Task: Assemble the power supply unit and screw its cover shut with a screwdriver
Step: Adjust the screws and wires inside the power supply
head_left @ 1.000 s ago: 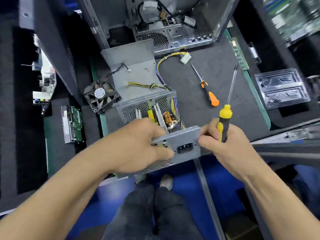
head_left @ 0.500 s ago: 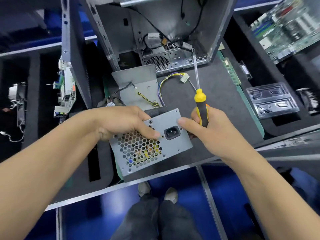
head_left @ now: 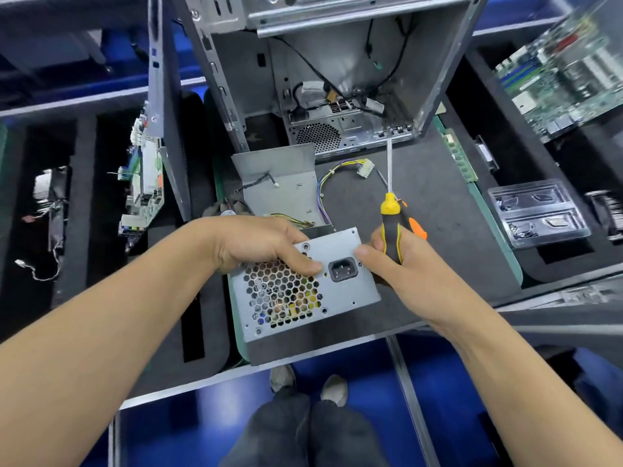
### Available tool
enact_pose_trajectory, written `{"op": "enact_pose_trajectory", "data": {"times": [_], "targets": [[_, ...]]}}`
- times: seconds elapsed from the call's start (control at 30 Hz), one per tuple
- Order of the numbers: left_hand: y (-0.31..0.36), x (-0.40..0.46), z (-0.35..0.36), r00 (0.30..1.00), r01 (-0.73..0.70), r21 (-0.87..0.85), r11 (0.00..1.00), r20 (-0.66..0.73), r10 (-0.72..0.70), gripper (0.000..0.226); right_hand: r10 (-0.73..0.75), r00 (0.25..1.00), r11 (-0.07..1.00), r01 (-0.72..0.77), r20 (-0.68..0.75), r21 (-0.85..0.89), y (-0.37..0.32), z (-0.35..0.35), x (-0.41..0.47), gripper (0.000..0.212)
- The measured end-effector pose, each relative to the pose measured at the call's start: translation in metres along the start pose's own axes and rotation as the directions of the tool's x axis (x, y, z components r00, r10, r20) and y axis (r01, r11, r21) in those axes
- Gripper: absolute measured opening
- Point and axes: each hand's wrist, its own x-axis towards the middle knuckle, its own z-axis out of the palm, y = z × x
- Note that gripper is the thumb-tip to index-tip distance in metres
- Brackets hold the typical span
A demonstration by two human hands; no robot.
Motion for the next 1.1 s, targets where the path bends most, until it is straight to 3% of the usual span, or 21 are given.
{"op": "enact_pose_trajectory", "data": {"times": [0.13, 0.27, 0.6, 0.9, 1.1], "targets": [[-0.001, 0.006, -0.004, 1.000, -0.005, -0.032, 0.999, 0.018, 0.005, 0.012, -0.014, 1.000, 0.992, 0.017, -0.021, 0.129, 0.004, 0.002, 0.001, 0.032], [-0.002, 0.010, -0.008, 1.000, -0.013, -0.047, 0.999, 0.020, 0.014, 0.026, -0.036, 0.999, 0.993, 0.038, -0.016, 0.110, 0.006, 0.002, 0.005, 0.035], [-0.002, 0.014, -0.017, 0.999, -0.013, -0.076, 0.997, 0.036, 0.015, 0.047, 0.093, 0.991, 0.912, -0.125, 0.100, 0.390, 0.005, 0.006, 0.007, 0.031], [-0.004, 0.014, -0.029, 1.000, -0.010, -0.016, 1.000, 0.026, 0.010, 0.053, 0.230, 0.973, 0.723, -0.167, -0.006, 0.670, -0.005, 0.020, 0.005, 0.049], [-0.004, 0.015, -0.031, 0.997, -0.011, -0.013, 1.000, 0.070, 0.012, 0.053, 0.275, 0.961, 0.791, -0.227, 0.001, 0.568, -0.008, 0.016, 0.007, 0.043]]}}
